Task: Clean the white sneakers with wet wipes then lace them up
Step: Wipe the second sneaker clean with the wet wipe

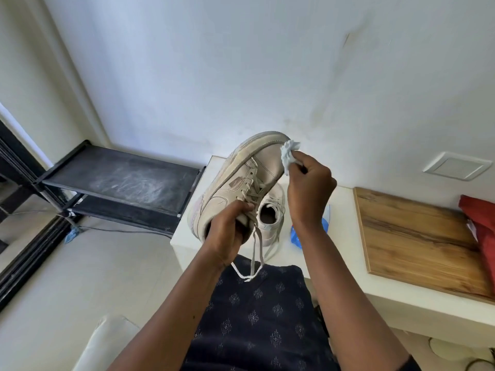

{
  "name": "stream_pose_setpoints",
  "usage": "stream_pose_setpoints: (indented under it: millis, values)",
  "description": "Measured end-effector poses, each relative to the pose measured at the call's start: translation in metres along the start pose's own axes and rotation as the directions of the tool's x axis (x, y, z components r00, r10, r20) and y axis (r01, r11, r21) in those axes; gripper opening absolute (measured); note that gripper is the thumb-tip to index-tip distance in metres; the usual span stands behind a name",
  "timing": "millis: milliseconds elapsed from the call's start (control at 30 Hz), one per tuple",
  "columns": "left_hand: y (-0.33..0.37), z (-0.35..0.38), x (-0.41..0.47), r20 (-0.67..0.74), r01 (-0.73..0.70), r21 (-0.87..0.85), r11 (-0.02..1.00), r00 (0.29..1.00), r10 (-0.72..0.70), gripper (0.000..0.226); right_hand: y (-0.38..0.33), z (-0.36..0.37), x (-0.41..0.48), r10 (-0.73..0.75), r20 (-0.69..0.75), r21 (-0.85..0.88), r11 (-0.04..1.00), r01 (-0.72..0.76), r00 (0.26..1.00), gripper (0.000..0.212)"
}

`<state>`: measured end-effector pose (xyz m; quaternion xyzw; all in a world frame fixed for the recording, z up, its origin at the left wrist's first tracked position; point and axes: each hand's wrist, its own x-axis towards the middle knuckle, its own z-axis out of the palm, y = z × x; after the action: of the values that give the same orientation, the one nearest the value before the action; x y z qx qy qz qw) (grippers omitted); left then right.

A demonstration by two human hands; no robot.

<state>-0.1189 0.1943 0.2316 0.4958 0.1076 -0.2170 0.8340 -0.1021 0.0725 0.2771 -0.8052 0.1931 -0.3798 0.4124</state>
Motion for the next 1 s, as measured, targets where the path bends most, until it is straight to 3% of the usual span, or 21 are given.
stream_pose_setpoints:
  millis: [100, 200, 367, 467, 567, 633, 733, 800, 900, 1000]
  values:
    - [-0.005, 0.004, -0.002, 0.009, -0.017, -0.016, 1.0, 1.0, 0.018, 0.036, -0.007, 0.006, -0.002, -0.17, -0.027, -0.007, 0.986, 0.169, 0.985, 0.026]
    - [-0.01, 0.001, 0.001, 0.007, -0.039, 0.078, 0.996, 0.999, 0.039, 0.045, -0.008, 0.011, 0.001, -0.375, 0.018, -0.061, 0.925, 0.375, 0.927, 0.028]
    - [-0.014, -0.009, 0.003, 0.003, -0.05, 0.315, 0.948, 0.999, 0.051, 0.021, 0.0, 0.023, 0.002, -0.53, 0.182, -0.154, 0.817, 0.556, 0.828, 0.043]
    - [-0.012, -0.01, 0.001, 0.016, -0.049, 0.373, 0.926, 0.999, 0.047, 0.02, -0.003, 0.027, -0.016, -0.632, 0.318, -0.085, 0.723, 0.685, 0.707, 0.047]
    - [-0.012, -0.009, 0.0, 0.034, -0.115, 0.304, 0.946, 0.993, 0.109, 0.016, -0.004, 0.028, -0.033, -0.726, 0.415, 0.036, 0.615, 0.788, 0.548, 0.039]
    - [-0.014, -0.01, 0.0, -0.001, -0.105, 0.226, 0.968, 0.994, 0.108, 0.016, 0.001, 0.027, -0.03, -0.75, 0.422, 0.029, 0.572, 0.82, 0.509, 0.036]
    - [-0.02, -0.009, 0.004, -0.046, -0.062, 0.062, 0.996, 0.997, 0.065, 0.037, 0.011, 0.024, -0.014, -0.712, 0.374, -0.111, 0.601, 0.791, 0.594, 0.035]
    - [-0.021, -0.01, 0.004, -0.044, -0.076, 0.045, 0.996, 0.996, 0.078, 0.049, 0.018, 0.023, -0.001, -0.671, 0.312, -0.187, 0.651, 0.736, 0.673, 0.033]
    - [-0.025, -0.013, 0.006, -0.037, -0.094, 0.162, 0.982, 0.994, 0.102, 0.021, 0.021, 0.022, 0.011, -0.537, 0.223, -0.279, 0.764, 0.581, 0.813, 0.032]
    - [-0.032, -0.018, 0.004, 0.011, -0.141, 0.313, 0.939, 0.989, 0.144, 0.019, 0.016, 0.024, 0.01, -0.344, 0.152, -0.245, 0.895, 0.372, 0.927, 0.031]
